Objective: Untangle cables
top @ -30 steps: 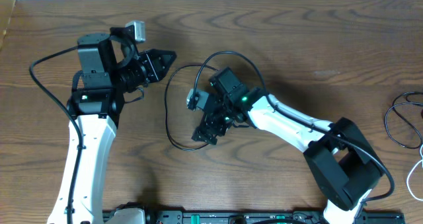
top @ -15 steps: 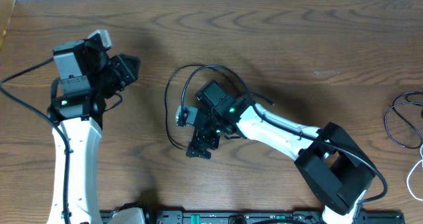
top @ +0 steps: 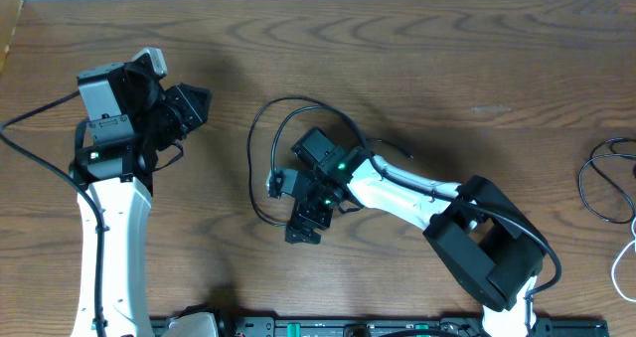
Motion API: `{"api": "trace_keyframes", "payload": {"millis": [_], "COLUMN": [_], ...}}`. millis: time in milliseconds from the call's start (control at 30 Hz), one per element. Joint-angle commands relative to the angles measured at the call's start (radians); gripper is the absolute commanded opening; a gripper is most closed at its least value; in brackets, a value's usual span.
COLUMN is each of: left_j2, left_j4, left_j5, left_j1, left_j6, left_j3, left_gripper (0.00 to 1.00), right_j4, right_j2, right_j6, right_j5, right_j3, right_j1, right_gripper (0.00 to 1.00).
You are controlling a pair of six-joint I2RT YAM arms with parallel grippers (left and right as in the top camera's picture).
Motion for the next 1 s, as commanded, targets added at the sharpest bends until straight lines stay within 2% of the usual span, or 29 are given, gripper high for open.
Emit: {"api": "trace_keyframes", "payload": {"millis": [0,267,800,867,967], "left_j2": [-0.019,-0.019,-0.019,-0.019,-0.019], "left_j4": [-0.003,-0.003,-0.003,-0.003,-0.003], "left_j5": [0.052,0.052,0.04,0.04,0.04], "left_j1": [0.003,0.003,0.003,0.003,0.003], "left_j6": [0.023,0.023,0.023,0.023,0.023], "left_j3": [0.026,0.026,0.026,0.026,0.026], "left_gripper": [0.17,0.17,0.17,0.16,0.17], "right_j4": [-0.034,-0.104,-0.095,-0.091,-0.074], "right_j2": [0.015,0.027,0.129,0.14,0.142], "right_j6": [-0.046,-0.089,-0.109,-0.109,-0.109], "right_j5": [0.065,0.309,0.36,0.356,0.356], "right_j3": [0.011,0.011,0.011,0.011,0.011], "right_j1": [0.023,0.079,0.095,0.103,0.121], "right_gripper": [0.99,0.99,0.99,0.94,0.78]}}
